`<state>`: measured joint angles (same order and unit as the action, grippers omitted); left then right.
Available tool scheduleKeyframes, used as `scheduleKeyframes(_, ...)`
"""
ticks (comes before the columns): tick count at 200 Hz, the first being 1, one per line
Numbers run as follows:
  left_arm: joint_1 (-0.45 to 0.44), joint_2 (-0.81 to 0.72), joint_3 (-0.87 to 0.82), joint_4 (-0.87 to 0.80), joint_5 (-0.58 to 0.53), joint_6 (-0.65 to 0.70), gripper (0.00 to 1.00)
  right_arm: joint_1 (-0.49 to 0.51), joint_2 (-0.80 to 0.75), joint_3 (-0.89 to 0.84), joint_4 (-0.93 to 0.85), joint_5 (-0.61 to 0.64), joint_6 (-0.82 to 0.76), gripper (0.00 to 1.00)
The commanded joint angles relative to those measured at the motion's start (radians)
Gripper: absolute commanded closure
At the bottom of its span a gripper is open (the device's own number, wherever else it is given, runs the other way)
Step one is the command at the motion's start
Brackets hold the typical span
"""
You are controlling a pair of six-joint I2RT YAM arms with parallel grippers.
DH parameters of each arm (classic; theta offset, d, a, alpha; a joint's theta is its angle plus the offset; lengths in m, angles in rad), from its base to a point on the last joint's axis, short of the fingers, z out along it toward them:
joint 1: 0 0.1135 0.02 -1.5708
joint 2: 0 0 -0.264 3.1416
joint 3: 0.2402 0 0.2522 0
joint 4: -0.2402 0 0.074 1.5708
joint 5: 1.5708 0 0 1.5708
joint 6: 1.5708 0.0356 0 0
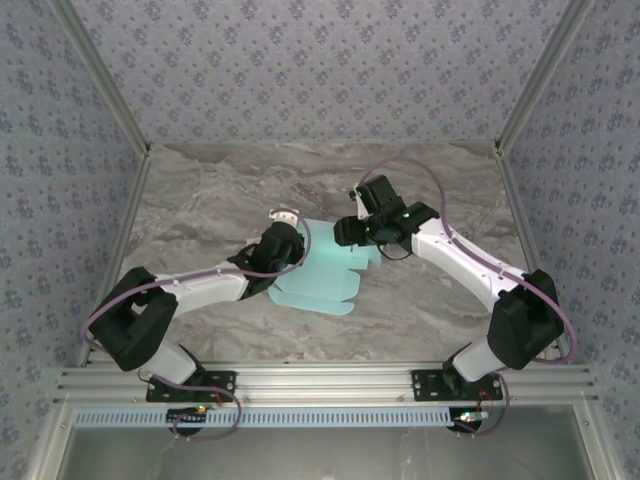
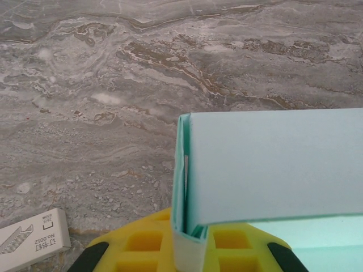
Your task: Fold the paper box
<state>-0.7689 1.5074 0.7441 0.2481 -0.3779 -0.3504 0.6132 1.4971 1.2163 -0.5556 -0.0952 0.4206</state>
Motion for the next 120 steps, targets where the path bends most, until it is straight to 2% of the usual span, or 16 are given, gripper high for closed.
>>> scheduleKeyframes(1, -0.006, -0.032, 0.049, -0.020, -0.030, -0.019, 1.00, 0.017, 0.006, 0.007, 0.019, 0.001, 0.085, 0.42)
scheduleKeyframes(27, -0.010, -0.030, 0.057, -0.018, -0.029, -0.019, 1.00, 0.020, 0.007, -0.052, 0.112, -0.033, 0.159, 0.44)
scheduleKeyframes(55, -0.015, -0.031, 0.052, -0.015, -0.026, -0.022, 1.00, 0.010, -0.005, -0.115, 0.297, -0.089, 0.241, 0.48)
scheduleKeyframes(86, -0.015, -0.035, 0.046, -0.014, -0.026, -0.026, 1.00, 0.001, -0.018, -0.160, 0.456, -0.127, 0.272, 0.52)
scheduleKeyframes(120, -0.015, -0.028, 0.041, -0.012, -0.033, -0.028, 1.00, -0.039, -0.058, -0.264, 0.633, -0.207, 0.364, 0.56)
